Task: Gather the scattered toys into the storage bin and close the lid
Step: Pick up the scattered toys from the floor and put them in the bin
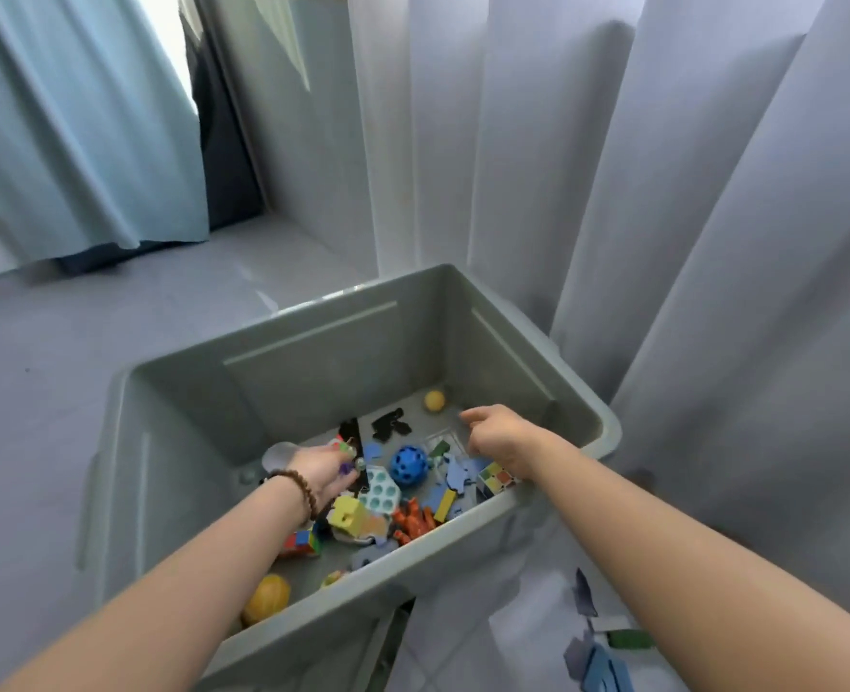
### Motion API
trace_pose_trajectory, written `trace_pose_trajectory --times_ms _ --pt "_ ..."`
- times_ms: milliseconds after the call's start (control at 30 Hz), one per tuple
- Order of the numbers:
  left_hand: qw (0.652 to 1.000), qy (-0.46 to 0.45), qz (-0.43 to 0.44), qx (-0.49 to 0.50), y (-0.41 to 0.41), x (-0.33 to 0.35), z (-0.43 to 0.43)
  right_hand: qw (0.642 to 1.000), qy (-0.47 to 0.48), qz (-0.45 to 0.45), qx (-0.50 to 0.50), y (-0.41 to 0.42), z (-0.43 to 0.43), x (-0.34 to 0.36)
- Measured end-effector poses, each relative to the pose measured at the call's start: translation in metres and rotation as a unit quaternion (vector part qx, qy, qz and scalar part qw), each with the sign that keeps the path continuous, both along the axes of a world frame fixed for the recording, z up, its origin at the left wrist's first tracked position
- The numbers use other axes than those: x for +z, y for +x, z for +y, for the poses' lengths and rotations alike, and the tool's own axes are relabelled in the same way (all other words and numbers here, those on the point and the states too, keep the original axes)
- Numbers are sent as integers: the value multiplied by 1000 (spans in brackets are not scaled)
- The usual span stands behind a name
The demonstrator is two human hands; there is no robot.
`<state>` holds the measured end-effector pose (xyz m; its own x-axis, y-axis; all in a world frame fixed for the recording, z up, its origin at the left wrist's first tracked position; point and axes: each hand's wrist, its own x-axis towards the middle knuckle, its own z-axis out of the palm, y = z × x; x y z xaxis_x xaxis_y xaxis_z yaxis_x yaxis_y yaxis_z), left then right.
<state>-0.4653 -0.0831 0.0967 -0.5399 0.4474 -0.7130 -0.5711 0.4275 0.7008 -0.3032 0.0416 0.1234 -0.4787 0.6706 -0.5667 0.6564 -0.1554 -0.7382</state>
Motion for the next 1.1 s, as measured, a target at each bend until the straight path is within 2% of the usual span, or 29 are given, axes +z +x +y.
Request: trace_pose_trajectory --times_ms 100,167,267,400,500,533,567,633,700,767,933,1100 --pt "983 -43 134 -117 -3 5 0 995 93 27 28 4 -3 -3" --pt "950 -48 238 -196 4 16 5 975 210 33 70 13 -7 7" --pt "890 18 366 -273 32 47 19 929 353 64 89 45 -12 24" --pt "771 120 520 -346 105 91 39 899 428 78 39 123 -5 30" --pt "648 189 624 -394 168 101 49 908 414 50 -29 194 -2 17" --pt "616 210 637 -413 187 99 53 913 403 37 -49 217 -3 9" --pt "598 225 633 -438 206 92 56 918 391 18 -64 239 -4 -2" --pt "607 215 576 -504 240 68 61 930 356 -35 -82 276 -8 -28" --pt "639 149 491 -573 264 31 64 945 306 -72 -87 306 -14 -58" --pt "655 69 431 -617 275 -17 64 963 238 -89 -88 327 -22 -91" --pt "699 -52 364 -613 277 -113 49 977 130 -107 -130 346 -40 -173" --pt "654 -57 403 -637 285 -168 51 972 144 -126 -133 345 -44 -230"
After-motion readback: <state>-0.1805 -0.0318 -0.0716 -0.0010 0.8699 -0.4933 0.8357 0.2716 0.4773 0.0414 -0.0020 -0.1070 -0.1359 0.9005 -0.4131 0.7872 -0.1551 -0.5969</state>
